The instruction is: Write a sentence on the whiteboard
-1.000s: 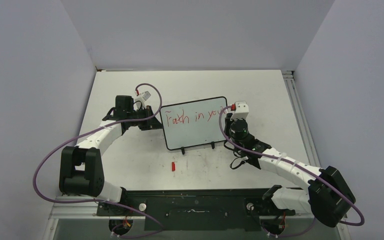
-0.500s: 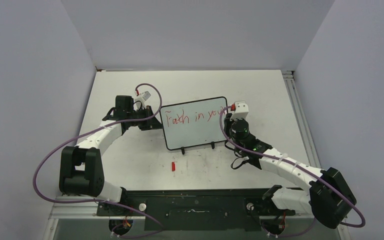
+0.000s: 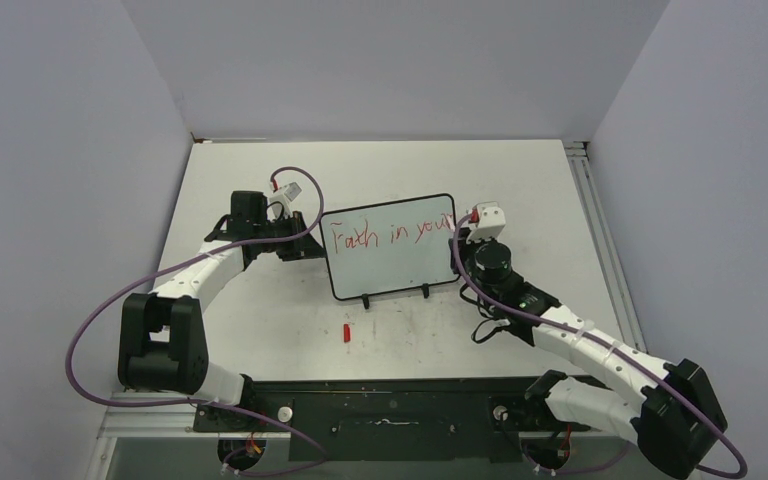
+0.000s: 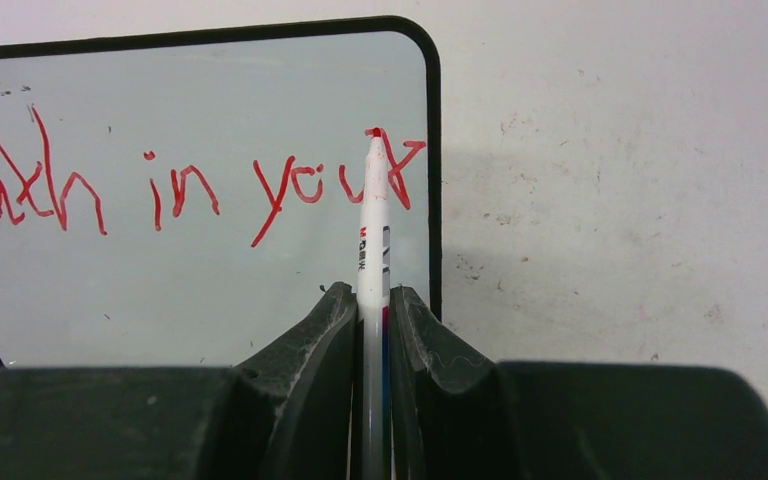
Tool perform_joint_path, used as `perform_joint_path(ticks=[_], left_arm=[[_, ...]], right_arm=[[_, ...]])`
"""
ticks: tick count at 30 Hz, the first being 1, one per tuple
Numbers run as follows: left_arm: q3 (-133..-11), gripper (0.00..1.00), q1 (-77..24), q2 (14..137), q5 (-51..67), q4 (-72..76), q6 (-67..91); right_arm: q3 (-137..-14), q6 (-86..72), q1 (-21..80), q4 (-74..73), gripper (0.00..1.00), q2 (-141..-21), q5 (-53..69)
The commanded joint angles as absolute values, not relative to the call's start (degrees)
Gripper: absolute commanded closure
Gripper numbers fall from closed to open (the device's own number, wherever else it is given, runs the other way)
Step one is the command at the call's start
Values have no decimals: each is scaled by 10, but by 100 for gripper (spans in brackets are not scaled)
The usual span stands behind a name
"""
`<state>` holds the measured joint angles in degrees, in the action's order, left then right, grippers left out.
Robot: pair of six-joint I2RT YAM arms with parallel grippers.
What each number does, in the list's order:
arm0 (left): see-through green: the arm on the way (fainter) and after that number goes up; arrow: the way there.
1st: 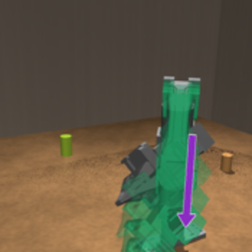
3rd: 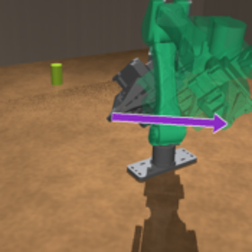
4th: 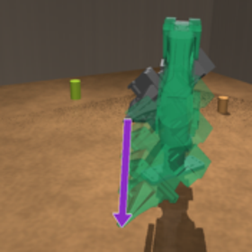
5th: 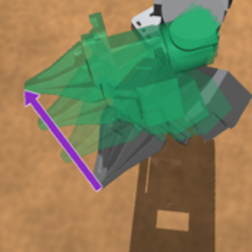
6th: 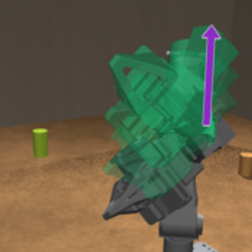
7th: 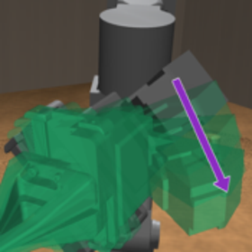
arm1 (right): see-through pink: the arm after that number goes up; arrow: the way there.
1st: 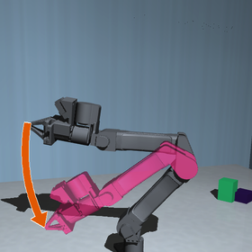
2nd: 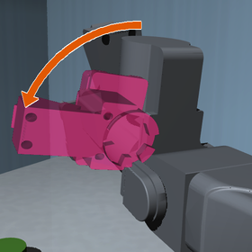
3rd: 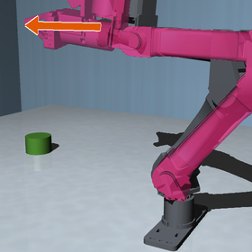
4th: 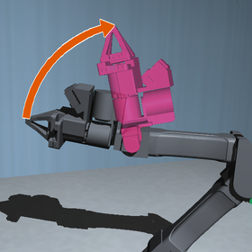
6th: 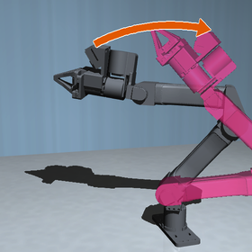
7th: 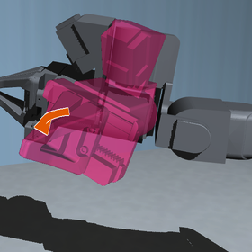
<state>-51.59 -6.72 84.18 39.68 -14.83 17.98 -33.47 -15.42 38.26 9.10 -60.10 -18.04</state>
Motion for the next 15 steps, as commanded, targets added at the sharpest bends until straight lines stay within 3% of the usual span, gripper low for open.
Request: perform_joint_path(ticks=[1, 15], left_arm=[[-532, 95, -69, 823, 391, -141, 182], [-530, 95, -69, 820, 384, -143, 184]], right_arm=[[-350, -154, 381, 76, 95, -567, -163], [-357, -172, 394, 20, 95, -512, -132]])
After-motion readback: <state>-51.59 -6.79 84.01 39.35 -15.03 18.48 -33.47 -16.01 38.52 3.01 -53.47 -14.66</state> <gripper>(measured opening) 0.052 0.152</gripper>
